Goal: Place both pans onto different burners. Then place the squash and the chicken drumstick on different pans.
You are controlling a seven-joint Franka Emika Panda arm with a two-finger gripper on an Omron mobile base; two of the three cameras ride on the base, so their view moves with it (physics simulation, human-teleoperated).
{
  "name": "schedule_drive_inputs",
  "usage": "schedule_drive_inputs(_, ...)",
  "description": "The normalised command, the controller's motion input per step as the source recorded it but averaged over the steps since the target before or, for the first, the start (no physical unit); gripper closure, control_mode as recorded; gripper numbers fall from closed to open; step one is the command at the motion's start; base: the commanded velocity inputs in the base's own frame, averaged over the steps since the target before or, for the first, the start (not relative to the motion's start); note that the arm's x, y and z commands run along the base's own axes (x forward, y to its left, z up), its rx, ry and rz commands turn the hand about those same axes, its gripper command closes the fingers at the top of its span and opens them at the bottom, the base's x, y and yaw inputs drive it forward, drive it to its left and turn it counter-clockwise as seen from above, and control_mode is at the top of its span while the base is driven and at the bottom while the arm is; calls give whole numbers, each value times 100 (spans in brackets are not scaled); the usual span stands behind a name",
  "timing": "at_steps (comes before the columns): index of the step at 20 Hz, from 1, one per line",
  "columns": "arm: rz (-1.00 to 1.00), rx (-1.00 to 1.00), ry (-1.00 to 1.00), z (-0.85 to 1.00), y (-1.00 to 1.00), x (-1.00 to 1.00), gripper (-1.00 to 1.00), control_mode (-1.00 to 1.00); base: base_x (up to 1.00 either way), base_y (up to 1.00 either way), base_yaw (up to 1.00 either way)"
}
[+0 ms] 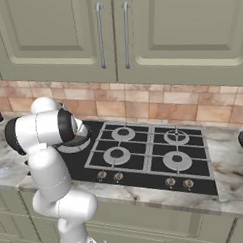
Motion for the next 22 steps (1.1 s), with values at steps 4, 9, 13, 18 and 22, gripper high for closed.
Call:
schedule_drive_inputs(4,0,0,0,5,0,0,-100,-100,0,0,0)
schedule_drive_inputs(9,0,0,-3,8,0,0,-100,-100,0,0,0)
schedule_drive_inputs(13,0,0,-3,6,0,-3,-100,-100,0,0,0)
schedule_drive_inputs(18,2,0,-1,3,-2,-9,-100,-100,0,0,0)
schedule_drive_inputs(22,4,0,-1,19,-10,-14,-100,-100,0,0,0)
